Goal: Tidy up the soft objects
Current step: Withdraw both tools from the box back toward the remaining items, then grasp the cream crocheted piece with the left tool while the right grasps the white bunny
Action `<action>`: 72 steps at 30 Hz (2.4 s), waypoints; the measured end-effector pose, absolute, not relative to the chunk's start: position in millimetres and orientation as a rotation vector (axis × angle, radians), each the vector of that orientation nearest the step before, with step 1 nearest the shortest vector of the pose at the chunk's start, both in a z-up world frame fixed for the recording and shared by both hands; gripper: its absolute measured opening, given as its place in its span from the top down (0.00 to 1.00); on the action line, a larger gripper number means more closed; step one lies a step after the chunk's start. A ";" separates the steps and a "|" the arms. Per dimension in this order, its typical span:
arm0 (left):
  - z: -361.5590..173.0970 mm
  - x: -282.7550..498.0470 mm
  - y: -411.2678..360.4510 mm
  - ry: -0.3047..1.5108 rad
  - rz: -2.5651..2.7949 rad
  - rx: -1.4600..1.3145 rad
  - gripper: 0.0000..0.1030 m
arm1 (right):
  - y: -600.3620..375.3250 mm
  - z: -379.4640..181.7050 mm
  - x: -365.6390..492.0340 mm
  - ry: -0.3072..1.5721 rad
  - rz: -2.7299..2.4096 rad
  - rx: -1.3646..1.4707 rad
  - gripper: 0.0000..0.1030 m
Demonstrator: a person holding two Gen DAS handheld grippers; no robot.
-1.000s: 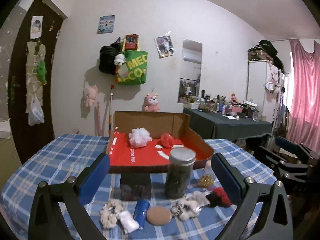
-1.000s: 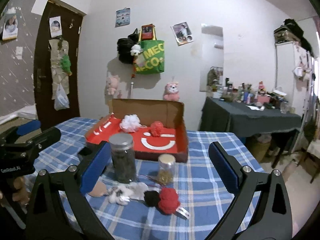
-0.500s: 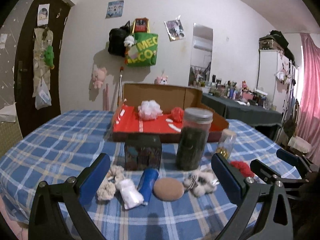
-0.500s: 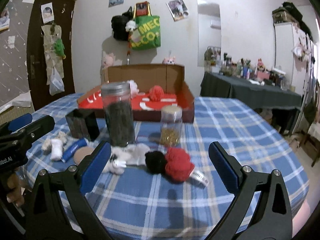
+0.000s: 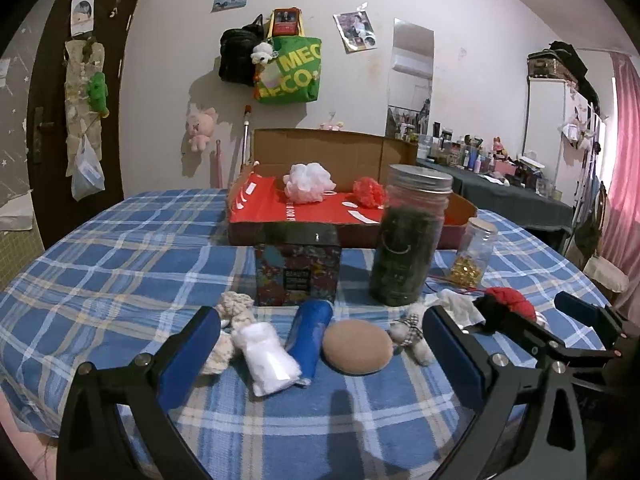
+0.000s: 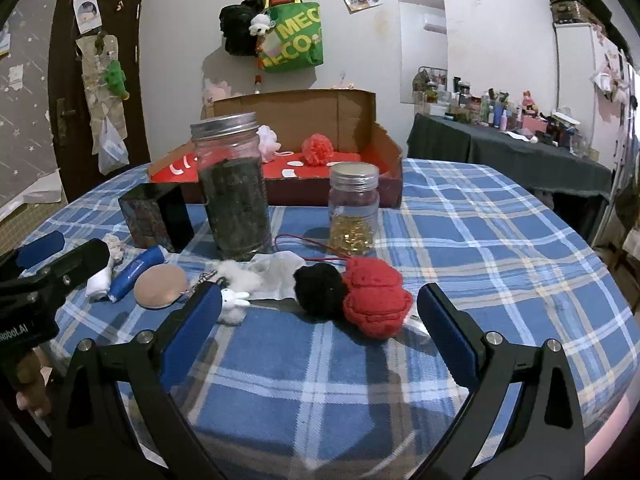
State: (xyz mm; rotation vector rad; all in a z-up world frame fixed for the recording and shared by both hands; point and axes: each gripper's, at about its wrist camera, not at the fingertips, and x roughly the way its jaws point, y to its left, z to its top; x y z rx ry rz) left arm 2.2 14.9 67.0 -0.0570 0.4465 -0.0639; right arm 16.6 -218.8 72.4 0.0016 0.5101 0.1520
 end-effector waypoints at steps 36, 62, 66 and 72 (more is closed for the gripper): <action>63.2 27.9 91.5 0.557 -0.050 -0.056 0.00 | -157.5 60.1 60.5 0.625 0.313 -0.029 0.03; 38.5 78.7 103.1 0.768 -0.211 0.047 0.13 | -147.9 54.1 63.7 0.669 0.351 -0.083 0.22; 34.1 82.3 102.4 0.784 -0.224 0.032 0.20 | -145.8 50.9 63.9 0.681 0.355 -0.097 0.27; 34.6 80.5 106.6 0.789 -0.216 0.059 0.20 | -144.3 49.6 64.0 0.683 0.362 -0.113 0.30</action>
